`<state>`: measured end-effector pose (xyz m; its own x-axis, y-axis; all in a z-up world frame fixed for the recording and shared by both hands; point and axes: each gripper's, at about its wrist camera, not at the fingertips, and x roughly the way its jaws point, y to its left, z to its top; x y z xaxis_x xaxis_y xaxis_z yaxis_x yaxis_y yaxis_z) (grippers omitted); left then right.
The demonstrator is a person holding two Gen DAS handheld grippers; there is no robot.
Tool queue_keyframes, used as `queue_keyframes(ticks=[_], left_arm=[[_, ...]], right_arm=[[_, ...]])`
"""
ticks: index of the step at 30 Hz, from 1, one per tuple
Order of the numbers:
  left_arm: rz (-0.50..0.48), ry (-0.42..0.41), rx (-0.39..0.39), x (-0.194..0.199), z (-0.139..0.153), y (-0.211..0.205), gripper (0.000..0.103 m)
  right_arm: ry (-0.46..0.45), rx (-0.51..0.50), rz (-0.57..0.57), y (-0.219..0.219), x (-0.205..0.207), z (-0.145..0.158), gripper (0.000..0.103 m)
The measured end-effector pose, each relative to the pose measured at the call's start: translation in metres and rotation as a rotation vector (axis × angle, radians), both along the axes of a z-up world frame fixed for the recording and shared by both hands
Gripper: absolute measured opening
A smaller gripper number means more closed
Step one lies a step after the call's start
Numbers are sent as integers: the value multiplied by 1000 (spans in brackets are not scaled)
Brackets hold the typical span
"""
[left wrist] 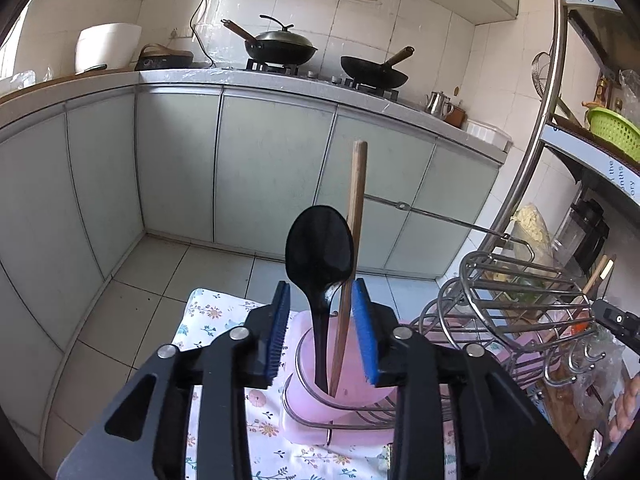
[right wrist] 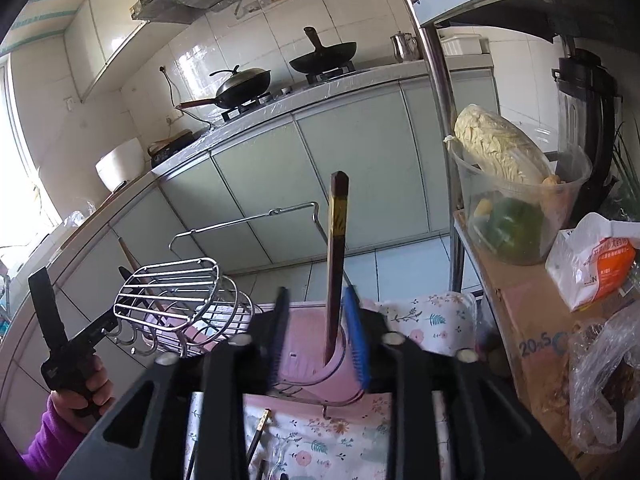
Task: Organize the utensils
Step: 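Lower the spoon and chopstick into the pink cups and open both tools, then return both tools to the cloth and grasp a dark chopstick with the left tool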
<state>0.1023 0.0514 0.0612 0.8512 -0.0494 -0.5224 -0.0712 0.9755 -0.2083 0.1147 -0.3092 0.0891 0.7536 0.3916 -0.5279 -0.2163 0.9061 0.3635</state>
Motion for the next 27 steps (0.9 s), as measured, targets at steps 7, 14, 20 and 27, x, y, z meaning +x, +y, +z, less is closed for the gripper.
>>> queue_keyframes(ticks=[7,14,20,27], left_arm=[[-3,24,-41,-9,1,6,34],[-4,16,-51,-32,6,11,35],[-17,32,-54,-57,5,11,35],[-45,102,-61,-75,-10,11,35]], right_arm=[[-1,5,0,-2,-12,1,35],[-7,29,-3,-6,-39,0,35],[17,58,19,-2,-60,-10,35],[111,93,52,9,-74,-43,36]])
